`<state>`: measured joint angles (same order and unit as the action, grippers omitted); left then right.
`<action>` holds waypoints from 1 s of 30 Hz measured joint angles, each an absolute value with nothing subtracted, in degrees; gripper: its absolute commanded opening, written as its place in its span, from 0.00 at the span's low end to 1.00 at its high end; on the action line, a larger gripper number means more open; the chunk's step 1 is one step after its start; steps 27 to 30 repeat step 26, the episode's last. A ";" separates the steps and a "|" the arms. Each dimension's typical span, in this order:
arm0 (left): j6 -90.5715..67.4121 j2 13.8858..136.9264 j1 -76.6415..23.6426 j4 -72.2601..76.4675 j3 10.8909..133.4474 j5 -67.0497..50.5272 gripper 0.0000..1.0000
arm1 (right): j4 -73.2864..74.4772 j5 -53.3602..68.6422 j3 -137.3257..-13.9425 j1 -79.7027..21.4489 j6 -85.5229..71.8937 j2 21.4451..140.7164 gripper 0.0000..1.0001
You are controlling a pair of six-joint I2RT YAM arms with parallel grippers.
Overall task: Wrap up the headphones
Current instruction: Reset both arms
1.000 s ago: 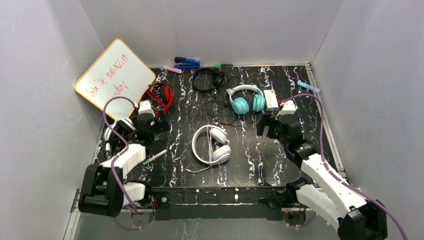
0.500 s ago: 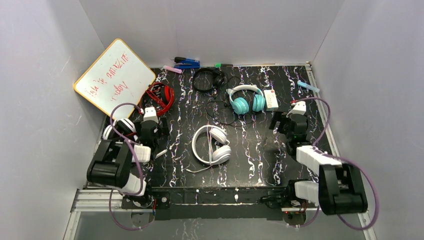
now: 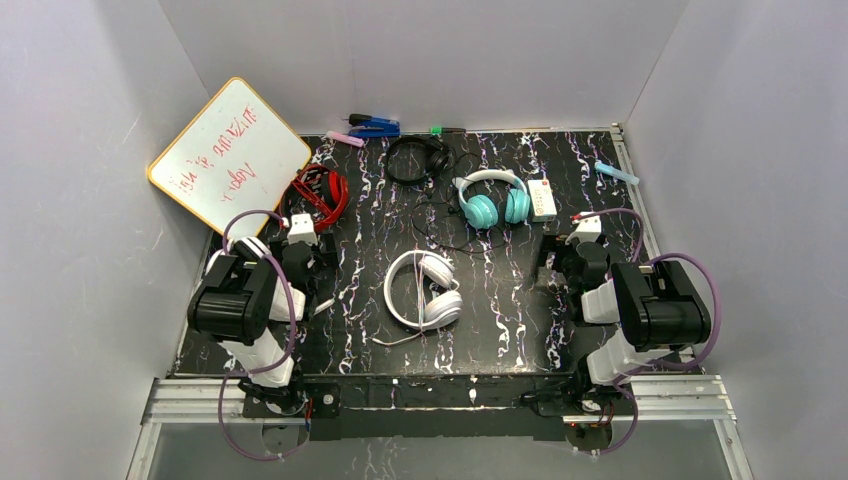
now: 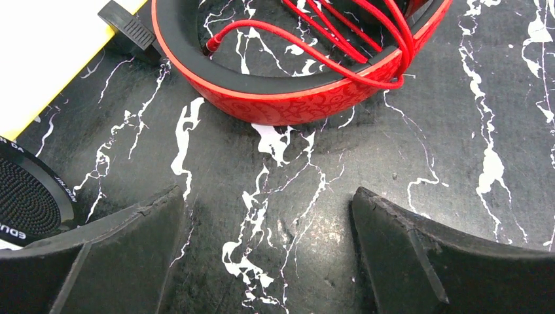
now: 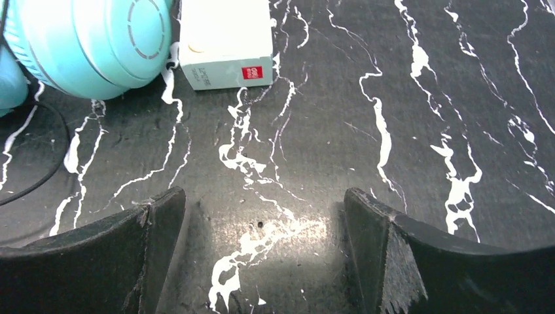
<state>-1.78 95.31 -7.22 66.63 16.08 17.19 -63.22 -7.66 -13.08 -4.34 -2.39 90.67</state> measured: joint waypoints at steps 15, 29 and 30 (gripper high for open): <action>-1.02 95.55 -7.22 69.04 15.35 16.62 0.98 | -66.02 -4.64 -13.30 -3.09 -2.15 91.29 0.99; -1.02 95.79 -7.22 69.10 15.35 16.53 0.98 | -66.02 -4.47 -13.30 -3.09 -2.13 91.29 0.99; -1.02 95.79 -7.22 69.10 15.35 16.53 0.98 | -66.02 -4.47 -13.30 -3.09 -2.13 91.29 0.99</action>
